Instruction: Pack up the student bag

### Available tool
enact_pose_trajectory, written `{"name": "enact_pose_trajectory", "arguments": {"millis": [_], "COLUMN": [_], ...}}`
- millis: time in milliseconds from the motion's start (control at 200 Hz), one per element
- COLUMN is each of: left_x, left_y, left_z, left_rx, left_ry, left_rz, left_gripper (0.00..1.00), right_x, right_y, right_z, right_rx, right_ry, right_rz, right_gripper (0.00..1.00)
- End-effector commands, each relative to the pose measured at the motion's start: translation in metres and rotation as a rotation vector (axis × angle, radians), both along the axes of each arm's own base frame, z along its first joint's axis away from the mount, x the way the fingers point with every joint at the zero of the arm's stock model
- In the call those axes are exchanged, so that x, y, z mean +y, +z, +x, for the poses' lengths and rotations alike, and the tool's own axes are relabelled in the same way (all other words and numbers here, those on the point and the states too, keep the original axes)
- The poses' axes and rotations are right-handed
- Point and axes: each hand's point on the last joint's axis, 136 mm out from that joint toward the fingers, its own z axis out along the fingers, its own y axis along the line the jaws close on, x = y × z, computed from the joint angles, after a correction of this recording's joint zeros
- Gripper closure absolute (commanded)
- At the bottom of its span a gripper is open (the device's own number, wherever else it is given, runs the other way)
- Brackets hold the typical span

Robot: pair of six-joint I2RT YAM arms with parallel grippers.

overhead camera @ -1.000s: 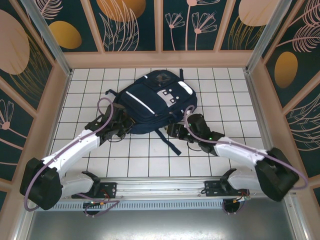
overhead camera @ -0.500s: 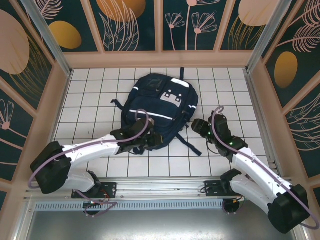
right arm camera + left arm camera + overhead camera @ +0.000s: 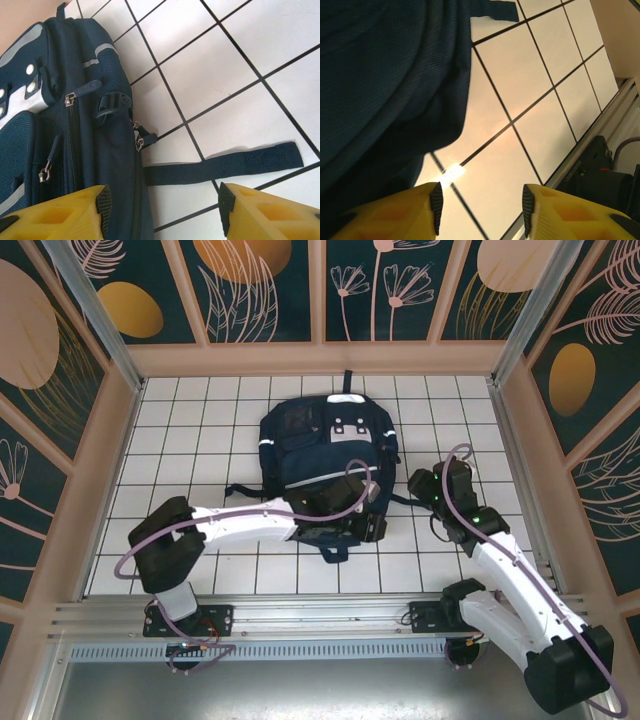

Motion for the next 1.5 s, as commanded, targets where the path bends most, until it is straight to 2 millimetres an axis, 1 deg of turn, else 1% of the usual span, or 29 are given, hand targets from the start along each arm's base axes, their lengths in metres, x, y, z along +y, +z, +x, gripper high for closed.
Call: {"name": "enact_pose_trajectory", "arguments": {"millis": [0, 55, 65, 75, 85, 100, 110, 125, 225, 305, 395, 415, 440, 515, 591, 641, 701, 766, 801, 886, 971, 1071, 1126, 1176, 1236, 1281, 1356, 1441, 1496], "left_x": [0.024, 0.023, 0.022, 0.020, 0.017, 0.014, 0.011, 0.008, 0.014, 0.034, 0.091, 0.108, 0.137, 0.217, 0.290, 0.321, 0.344, 0.353, 0.363, 0.398, 0.424, 0.449, 0.449, 0.441, 0.448, 0.451, 0.439, 0.455, 0.451], "left_y": [0.014, 0.017, 0.019, 0.020, 0.023, 0.027, 0.030, 0.035, 0.063, 0.095, 0.132, 0.148, 0.146, 0.164, 0.169, 0.161, 0.149, 0.134, 0.124, 0.093, 0.057, 0.021, 0.019, 0.029, 0.038, 0.036, 0.042, 0.037, 0.039], "left_z": [0.004, -0.002, -0.005, -0.009, -0.013, -0.019, -0.023, -0.030, -0.026, -0.003, 0.057, 0.071, 0.089, 0.135, 0.157, 0.160, 0.162, 0.171, 0.173, 0.179, 0.179, 0.169, 0.170, 0.171, 0.168, 0.172, 0.180, 0.161, 0.158], "left_rx": [-0.072, -0.065, -0.061, -0.056, -0.054, -0.048, -0.046, -0.040, -0.136, -0.253, -0.436, -0.489, -0.531, -0.625, -0.777, -0.900, -1.002, -1.070, -1.086, -1.047, -0.978, -0.889, -0.879, -0.944, -0.994, -0.985, -1.069, -1.125, -1.168], "left_ry": [0.015, -0.022, -0.037, -0.060, -0.087, -0.130, -0.156, -0.193, -0.205, -0.149, 0.116, 0.196, 0.311, 0.633, 0.911, 0.975, 0.996, 0.868, 0.850, 0.904, 0.951, 1.057, 1.041, 1.020, 1.092, 1.092, 0.989, 1.100, 1.078], "left_rz": [0.021, 0.009, -0.003, -0.016, -0.036, -0.068, -0.092, -0.128, -0.183, -0.195, -0.158, -0.169, -0.136, -0.118, 0.025, 0.159, 0.263, 0.286, 0.306, 0.360, 0.458, 0.415, 0.411, 0.351, 0.312, 0.348, 0.366, 0.342, 0.316], "left_gripper": [0.49, 0.41, 0.39, 0.37, 0.35, 0.24, 0.08, 0.02, 0.01, 0.01, 0.01, 0.01, 0.01, 0.01, 0.01, 0.01, 0.01, 0.01, 0.01, 0.01, 0.01, 0.01, 0.01, 0.01, 0.01, 0.01, 0.01, 0.01, 0.01], "right_x": [-0.002, 0.003, 0.005, 0.007, 0.010, 0.014, 0.018, 0.022, 0.027, 0.009, -0.020, -0.022, -0.020, -0.019, -0.022, -0.022, -0.037, -0.044, -0.058, -0.089, -0.101, -0.103, -0.111, -0.108, -0.110, -0.109, -0.105, -0.097, -0.091], "right_y": [0.012, 0.013, 0.014, 0.015, 0.016, 0.018, 0.020, 0.023, 0.047, 0.073, 0.102, 0.108, 0.117, 0.134, 0.142, 0.139, 0.128, 0.113, 0.102, 0.072, 0.046, 0.018, -0.002, -0.016, -0.021, -0.019, -0.011, -0.006, -0.004], "right_z": [0.001, 0.004, 0.004, 0.005, 0.006, 0.007, 0.008, 0.009, 0.014, 0.021, 0.033, 0.037, 0.043, 0.055, 0.060, 0.062, 0.064, 0.064, 0.063, 0.055, 0.043, 0.040, 0.041, 0.043, 0.052, 0.056, 0.059, 0.064, 0.066], "right_rx": [-0.032, -0.034, -0.037, -0.039, -0.043, -0.050, -0.056, -0.067, -0.133, -0.198, -0.298, -0.337, -0.400, -0.553, -0.652, -0.690, -0.702, -0.721, -0.706, -0.660, -0.645, -0.605, -0.562, -0.536, -0.499, -0.511, -0.569, -0.616, -0.642], "right_ry": [0.012, 0.037, 0.045, 0.057, 0.074, 0.102, 0.120, 0.142, 0.172, 0.092, -0.039, -0.047, -0.021, 0.016, 0.029, 0.068, 0.016, 0.063, 0.014, -0.082, -0.123, -0.119, -0.168, -0.150, -0.147, -0.139, -0.107, -0.066, -0.030], "right_rz": [-0.005, 0.001, 0.006, 0.010, 0.017, 0.023, 0.027, 0.035, 0.040, -0.025, -0.146, -0.171, -0.212, -0.332, -0.397, -0.436, -0.419, -0.454, -0.474, -0.499, -0.508, -0.472, -0.401, -0.379, -0.373, -0.383, -0.404, -0.393, -0.393], "right_gripper": [0.38, 0.30, 0.24, 0.09, 0.03, 0.01, 0.01, 0.01, 0.01, 0.01, 0.01, 0.01, 0.01, 0.01, 0.01, 0.01, 0.01, 0.01, 0.01, 0.01, 0.01, 0.01, 0.01, 0.01, 0.01, 0.01, 0.01, 0.01, 0.01]}}
